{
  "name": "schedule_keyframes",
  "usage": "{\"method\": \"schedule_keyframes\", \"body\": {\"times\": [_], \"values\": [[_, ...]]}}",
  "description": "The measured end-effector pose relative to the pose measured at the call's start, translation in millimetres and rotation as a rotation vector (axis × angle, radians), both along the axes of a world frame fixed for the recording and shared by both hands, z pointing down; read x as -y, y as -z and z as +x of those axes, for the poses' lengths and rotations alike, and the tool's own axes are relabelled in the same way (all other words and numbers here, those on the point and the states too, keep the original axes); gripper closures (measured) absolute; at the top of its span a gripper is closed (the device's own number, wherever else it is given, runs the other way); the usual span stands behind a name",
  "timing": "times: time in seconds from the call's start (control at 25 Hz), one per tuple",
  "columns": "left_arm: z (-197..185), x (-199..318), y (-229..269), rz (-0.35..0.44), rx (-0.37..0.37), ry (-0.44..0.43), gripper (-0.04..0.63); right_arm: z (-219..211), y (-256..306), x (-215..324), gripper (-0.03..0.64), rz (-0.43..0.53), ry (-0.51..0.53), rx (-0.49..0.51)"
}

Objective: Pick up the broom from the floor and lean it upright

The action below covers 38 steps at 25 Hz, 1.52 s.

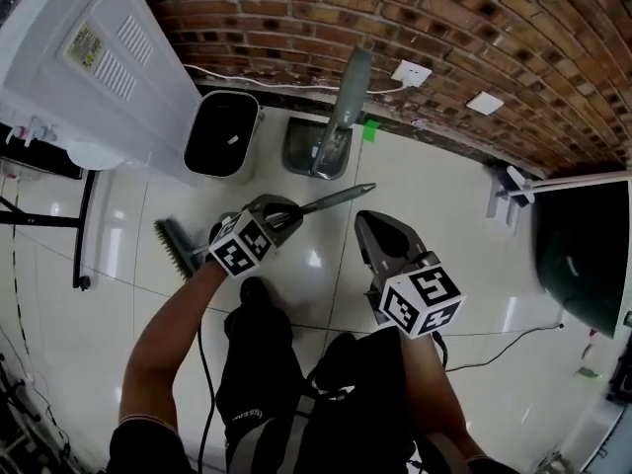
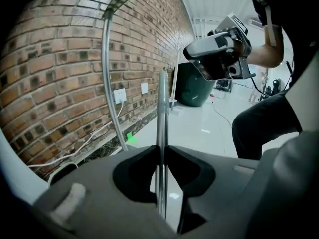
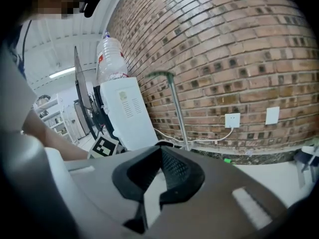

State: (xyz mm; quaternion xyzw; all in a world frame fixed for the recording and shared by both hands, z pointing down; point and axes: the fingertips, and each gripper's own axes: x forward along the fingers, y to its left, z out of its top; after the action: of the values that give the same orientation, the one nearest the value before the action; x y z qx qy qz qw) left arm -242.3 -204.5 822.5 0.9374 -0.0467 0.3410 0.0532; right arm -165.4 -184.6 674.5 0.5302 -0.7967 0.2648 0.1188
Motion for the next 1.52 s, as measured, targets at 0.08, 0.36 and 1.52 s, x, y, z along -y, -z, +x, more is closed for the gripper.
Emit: {"method": "schedule_keyframes", "body": {"times": [0.08, 0.36, 1.52], "values": [[17, -6, 36, 0.002, -0.024, -0.016, 0.518, 16, 36, -7, 0.614, 0.006, -0.041, -0.008], [85, -26, 151, 0.048, -0.118, -0.015, 0.518, 70, 146, -46, 0.614, 0.038, -0.162, -0.043], [373, -39, 402, 0.016, -0.321, 0.237, 0.517, 343, 354, -134, 0.614, 0.189, -0.415, -0.122]]}}
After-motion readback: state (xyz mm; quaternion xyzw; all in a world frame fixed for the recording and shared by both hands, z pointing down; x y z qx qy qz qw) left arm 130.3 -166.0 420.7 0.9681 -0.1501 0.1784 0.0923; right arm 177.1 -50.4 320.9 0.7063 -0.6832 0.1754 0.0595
